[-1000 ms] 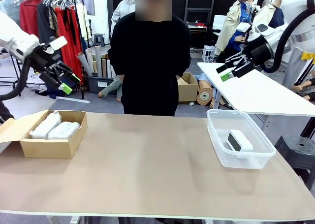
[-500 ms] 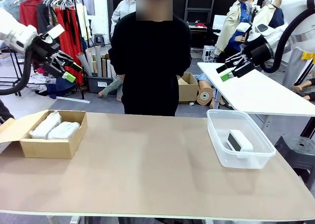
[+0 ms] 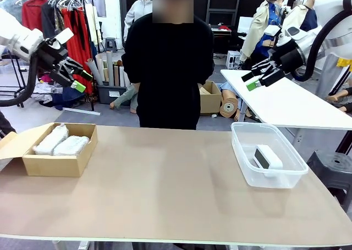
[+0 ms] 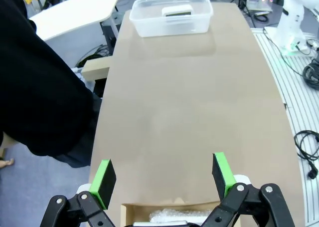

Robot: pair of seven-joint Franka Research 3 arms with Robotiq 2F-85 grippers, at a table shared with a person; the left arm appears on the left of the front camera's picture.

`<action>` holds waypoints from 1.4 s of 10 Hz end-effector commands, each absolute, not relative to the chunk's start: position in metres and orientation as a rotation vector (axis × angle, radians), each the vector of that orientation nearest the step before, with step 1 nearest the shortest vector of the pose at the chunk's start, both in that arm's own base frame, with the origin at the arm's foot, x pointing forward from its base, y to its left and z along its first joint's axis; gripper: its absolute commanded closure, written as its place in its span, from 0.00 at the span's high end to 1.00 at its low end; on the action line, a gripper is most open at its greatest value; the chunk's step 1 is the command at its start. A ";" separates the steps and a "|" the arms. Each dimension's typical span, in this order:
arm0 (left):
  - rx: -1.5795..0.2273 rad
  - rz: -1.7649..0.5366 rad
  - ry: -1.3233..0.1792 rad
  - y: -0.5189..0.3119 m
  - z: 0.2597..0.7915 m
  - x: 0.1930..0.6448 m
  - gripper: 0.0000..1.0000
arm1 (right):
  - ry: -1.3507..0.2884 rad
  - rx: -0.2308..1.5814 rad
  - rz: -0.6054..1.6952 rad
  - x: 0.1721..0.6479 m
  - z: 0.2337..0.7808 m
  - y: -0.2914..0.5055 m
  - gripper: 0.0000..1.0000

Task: Separate and place wrapped and unwrapped clocks.
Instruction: If the picked Digital clock is wrapped, place it in the Package Box ; if not, place it in the Organizing box.

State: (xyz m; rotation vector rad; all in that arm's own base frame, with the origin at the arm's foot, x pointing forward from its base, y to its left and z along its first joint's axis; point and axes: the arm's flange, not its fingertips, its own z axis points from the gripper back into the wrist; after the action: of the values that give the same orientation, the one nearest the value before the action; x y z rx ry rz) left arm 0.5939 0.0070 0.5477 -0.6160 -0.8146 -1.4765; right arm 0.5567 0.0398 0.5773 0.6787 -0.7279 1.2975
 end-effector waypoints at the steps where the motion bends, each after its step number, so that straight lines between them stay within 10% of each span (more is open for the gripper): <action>1: -0.611 -1.485 -0.823 0.007 0.550 0.593 1.00 | -0.732 0.678 1.298 0.556 0.579 0.040 1.00; 14: -0.611 -1.485 -0.823 0.007 0.550 0.593 1.00 | -0.732 0.678 1.298 0.556 0.579 0.040 1.00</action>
State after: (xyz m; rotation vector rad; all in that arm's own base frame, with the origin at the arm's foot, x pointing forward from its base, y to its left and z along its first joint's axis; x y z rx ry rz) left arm 0.5941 0.0061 0.5485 -0.6154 -0.8157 -1.4793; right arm 0.5567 0.0398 0.5773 0.6787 -0.7279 1.2975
